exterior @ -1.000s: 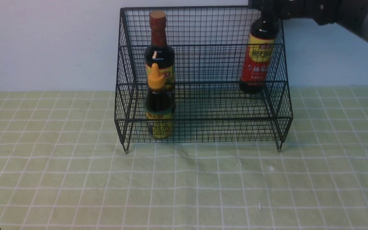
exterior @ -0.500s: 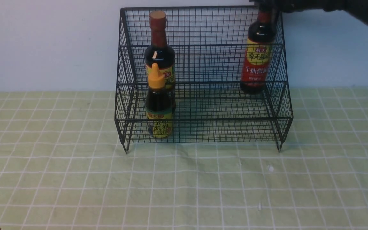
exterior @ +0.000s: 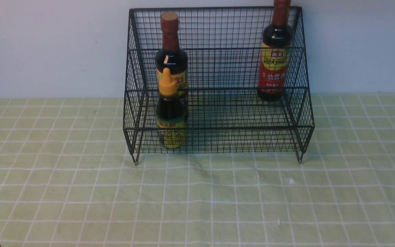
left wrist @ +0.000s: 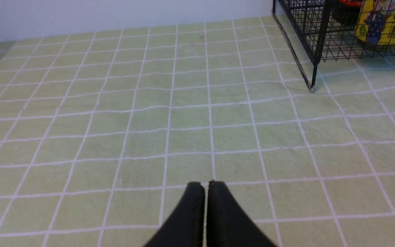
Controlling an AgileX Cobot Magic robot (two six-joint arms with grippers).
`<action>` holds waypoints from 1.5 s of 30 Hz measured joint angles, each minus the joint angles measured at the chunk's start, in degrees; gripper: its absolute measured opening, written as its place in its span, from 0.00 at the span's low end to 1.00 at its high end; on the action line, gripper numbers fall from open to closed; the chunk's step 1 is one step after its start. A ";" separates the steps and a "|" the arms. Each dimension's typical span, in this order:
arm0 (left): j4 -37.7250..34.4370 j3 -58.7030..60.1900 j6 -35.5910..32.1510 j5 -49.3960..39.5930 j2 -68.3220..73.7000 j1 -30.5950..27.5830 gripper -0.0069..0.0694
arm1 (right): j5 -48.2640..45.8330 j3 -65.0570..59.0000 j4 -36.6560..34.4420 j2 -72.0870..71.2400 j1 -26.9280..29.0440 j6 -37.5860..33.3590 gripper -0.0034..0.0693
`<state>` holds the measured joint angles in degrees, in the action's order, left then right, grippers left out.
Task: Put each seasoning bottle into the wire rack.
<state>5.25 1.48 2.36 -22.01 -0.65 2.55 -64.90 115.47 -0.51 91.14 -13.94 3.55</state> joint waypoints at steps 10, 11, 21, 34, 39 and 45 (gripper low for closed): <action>0.00 0.00 0.00 0.00 0.00 0.00 0.08 | -7.72 -9.37 -0.85 -24.40 0.00 1.63 0.03; 0.00 0.00 0.00 0.00 0.00 0.00 0.08 | -7.71 -15.59 -1.14 -30.98 0.00 1.82 0.03; 0.00 0.00 0.00 0.00 0.00 0.00 0.08 | 19.42 -61.41 -4.37 -75.67 0.00 3.74 0.03; 0.00 0.00 0.00 0.00 0.00 0.00 0.08 | 34.30 -87.90 -9.47 -90.25 0.00 3.94 0.03; 0.00 0.00 0.00 0.00 0.00 0.00 0.08 | 39.60 -94.74 -4.60 -90.25 0.00 3.39 0.03; 0.00 0.00 0.00 0.00 0.00 0.00 0.08 | 40.20 -104.96 5.34 -91.80 4.40 3.26 0.03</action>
<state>5.25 1.48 2.36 -22.01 -0.65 2.55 -24.70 10.51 4.83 -0.65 -9.54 6.80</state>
